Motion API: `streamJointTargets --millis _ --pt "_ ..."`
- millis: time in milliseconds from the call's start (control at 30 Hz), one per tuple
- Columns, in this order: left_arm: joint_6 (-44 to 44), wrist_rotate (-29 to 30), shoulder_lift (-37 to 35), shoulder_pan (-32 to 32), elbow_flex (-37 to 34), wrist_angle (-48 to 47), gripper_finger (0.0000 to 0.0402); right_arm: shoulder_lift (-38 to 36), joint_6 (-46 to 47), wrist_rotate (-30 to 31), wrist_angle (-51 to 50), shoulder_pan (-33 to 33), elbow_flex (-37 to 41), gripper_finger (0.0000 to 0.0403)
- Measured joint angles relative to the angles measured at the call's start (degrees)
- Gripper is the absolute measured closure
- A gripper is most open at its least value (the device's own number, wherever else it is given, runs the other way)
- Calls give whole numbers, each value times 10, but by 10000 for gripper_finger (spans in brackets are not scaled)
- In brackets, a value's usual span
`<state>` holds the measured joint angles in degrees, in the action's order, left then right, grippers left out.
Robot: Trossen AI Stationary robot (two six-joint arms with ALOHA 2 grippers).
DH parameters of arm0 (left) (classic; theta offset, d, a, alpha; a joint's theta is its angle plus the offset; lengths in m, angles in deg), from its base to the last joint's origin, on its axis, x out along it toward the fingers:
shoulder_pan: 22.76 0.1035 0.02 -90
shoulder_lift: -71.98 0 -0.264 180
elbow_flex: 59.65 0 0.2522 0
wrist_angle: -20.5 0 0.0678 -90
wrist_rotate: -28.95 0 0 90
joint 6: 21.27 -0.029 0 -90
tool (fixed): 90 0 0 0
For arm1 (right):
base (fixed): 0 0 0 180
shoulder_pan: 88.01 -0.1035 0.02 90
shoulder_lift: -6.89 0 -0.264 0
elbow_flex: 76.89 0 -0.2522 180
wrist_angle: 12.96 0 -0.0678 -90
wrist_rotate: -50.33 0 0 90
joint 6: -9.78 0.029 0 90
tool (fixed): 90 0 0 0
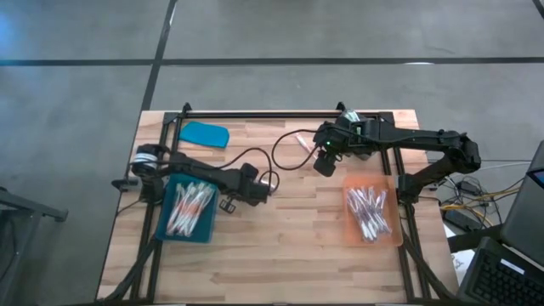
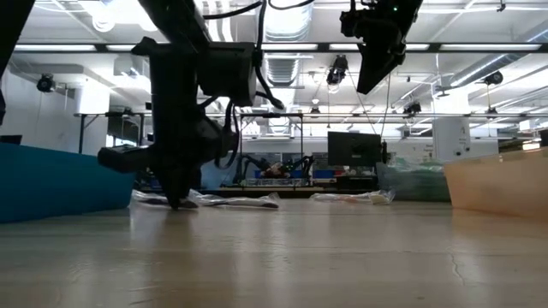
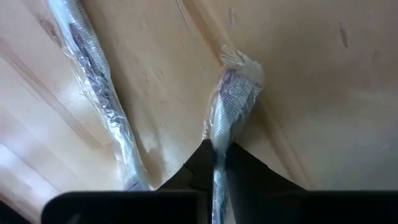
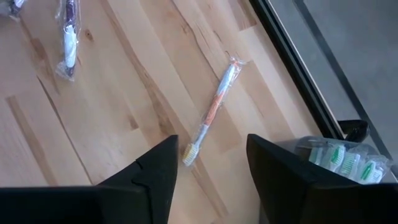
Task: Pick & Place Toothbrushes
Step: Put the purple toothbrush into the orange bin
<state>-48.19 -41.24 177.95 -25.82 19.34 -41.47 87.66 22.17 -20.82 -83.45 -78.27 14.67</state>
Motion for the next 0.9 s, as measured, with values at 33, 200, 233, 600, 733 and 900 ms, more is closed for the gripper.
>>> streamJointTargets --millis 33,200,233,600,733,900 --pt "2 7 0 -3 3 -8 371 0 -2 0 0 0 0 222" --pt "36 33 -6 -26 25 -63 377 0 -4 0 0 0 0 236" --pt "42 33 -8 -34 29 -69 378 0 -4 0 0 0 0 238" --pt "22 152 -11 -158 82 -54 378 0 -4 1 0 0 0 256" --pt "-35 240 -12 -193 88 12 378 0 19 1 0 0 0 262" --pt "-118 296 -12 -208 87 117 378 0 47 -5 0 0 0 269"
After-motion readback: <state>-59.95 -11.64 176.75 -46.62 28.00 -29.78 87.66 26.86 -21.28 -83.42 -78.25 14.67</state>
